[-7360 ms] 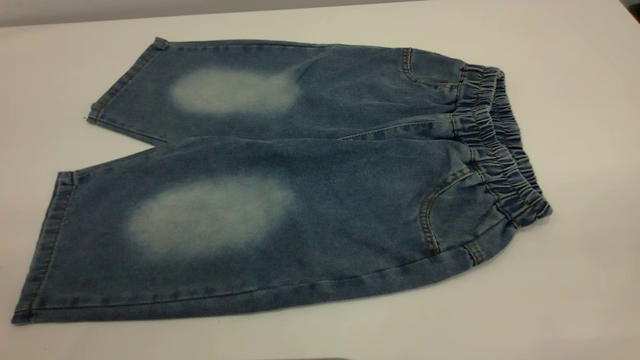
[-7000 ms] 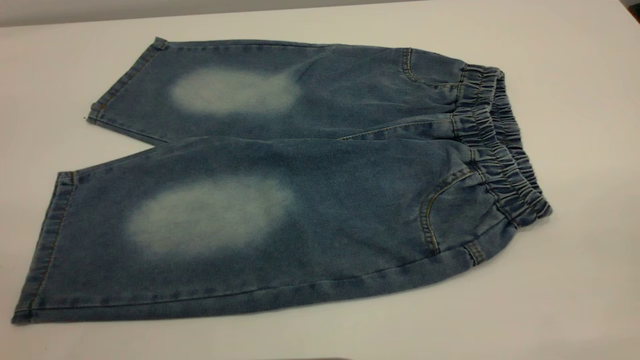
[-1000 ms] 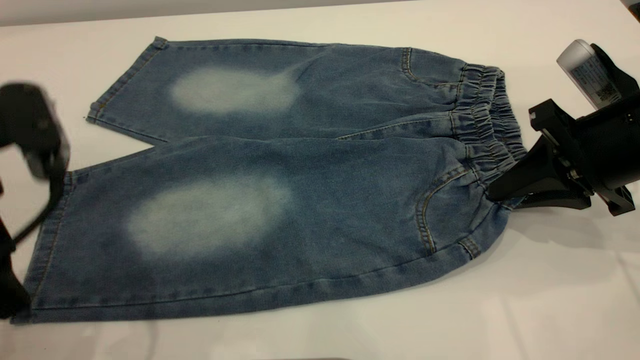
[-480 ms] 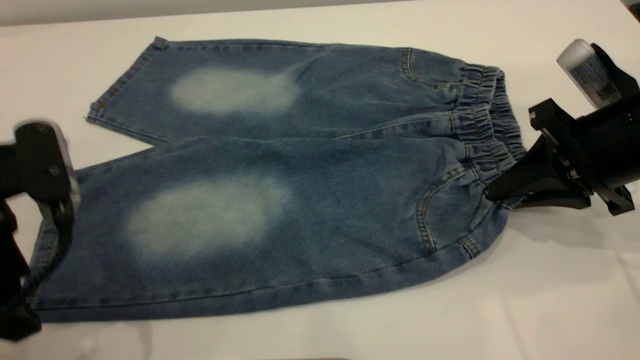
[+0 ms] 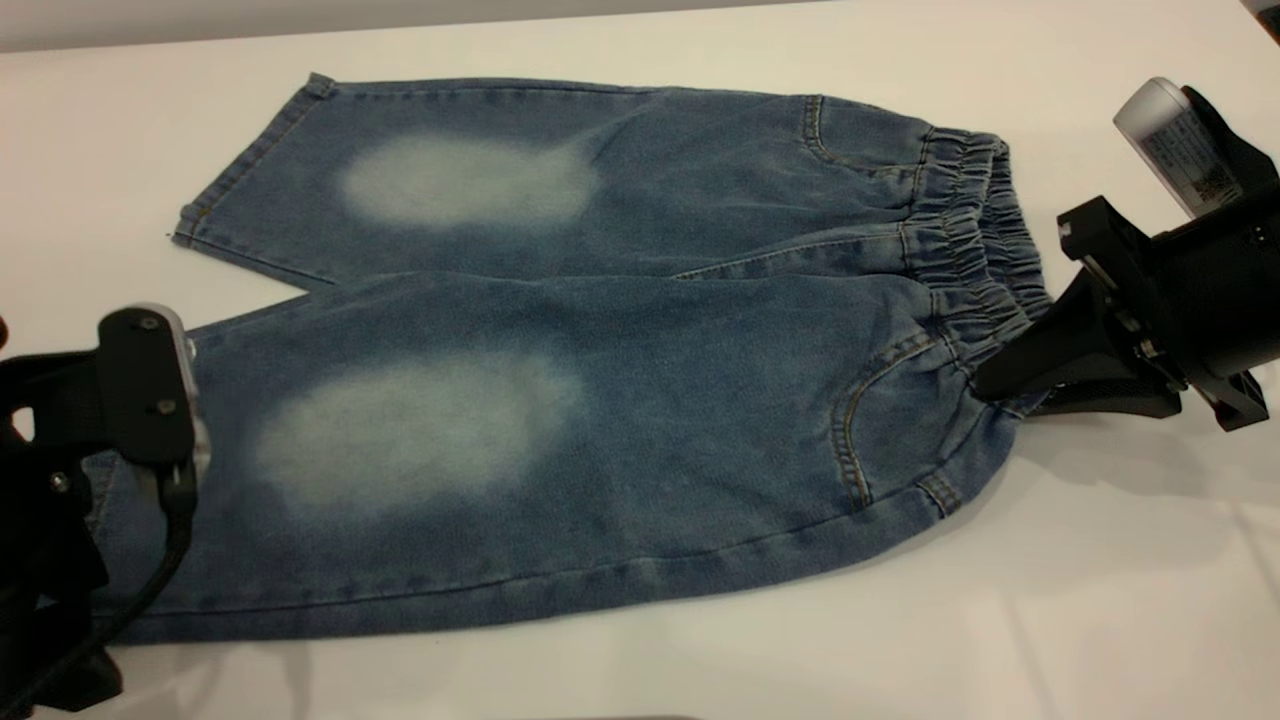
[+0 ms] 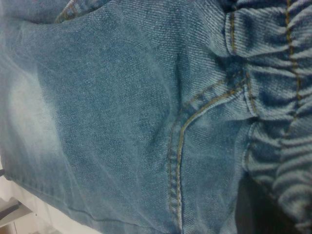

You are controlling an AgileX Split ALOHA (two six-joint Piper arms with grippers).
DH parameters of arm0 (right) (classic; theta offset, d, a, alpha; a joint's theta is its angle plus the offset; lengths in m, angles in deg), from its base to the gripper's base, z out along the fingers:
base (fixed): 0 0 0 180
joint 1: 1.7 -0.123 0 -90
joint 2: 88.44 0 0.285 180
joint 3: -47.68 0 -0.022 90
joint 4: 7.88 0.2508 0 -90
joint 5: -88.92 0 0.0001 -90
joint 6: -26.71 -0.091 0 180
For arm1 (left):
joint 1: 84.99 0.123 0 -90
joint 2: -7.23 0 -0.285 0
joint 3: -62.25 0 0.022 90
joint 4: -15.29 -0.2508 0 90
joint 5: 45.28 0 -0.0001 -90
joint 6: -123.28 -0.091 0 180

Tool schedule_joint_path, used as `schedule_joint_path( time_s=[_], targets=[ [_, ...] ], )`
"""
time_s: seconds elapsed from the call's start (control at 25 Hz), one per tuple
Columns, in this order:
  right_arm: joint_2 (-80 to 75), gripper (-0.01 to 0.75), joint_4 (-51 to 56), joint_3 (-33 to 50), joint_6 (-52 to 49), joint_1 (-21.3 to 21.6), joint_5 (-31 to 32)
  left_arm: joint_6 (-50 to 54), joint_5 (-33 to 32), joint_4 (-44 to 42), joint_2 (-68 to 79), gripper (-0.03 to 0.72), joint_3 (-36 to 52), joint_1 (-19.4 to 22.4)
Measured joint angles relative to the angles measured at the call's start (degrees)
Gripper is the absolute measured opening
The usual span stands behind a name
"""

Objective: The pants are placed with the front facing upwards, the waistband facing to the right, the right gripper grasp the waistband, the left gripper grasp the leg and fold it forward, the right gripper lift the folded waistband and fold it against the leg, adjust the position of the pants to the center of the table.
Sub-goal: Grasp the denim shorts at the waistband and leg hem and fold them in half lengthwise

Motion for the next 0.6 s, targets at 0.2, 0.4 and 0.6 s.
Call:
schedule_joint_path(
  time_s=[0.2, 0.4, 0.6],
  targets=[
    [0.00, 0.052, -0.05, 0.00, 0.00, 0.00, 0.00, 0.00, 0.79, -2.10, 0.26, 0.480, 0.00, 0.82],
    [0.00, 0.053, -0.10, 0.00, 0.18, 0.00, 0.00, 0.00, 2.59, -2.31, 0.26, 0.480, -0.05, 5.46],
    [0.00, 0.058, -0.10, 0.00, 0.22, 0.00, 0.00, 0.00, 3.54, -2.31, 0.26, 0.480, -0.05, 6.36]
  ],
)
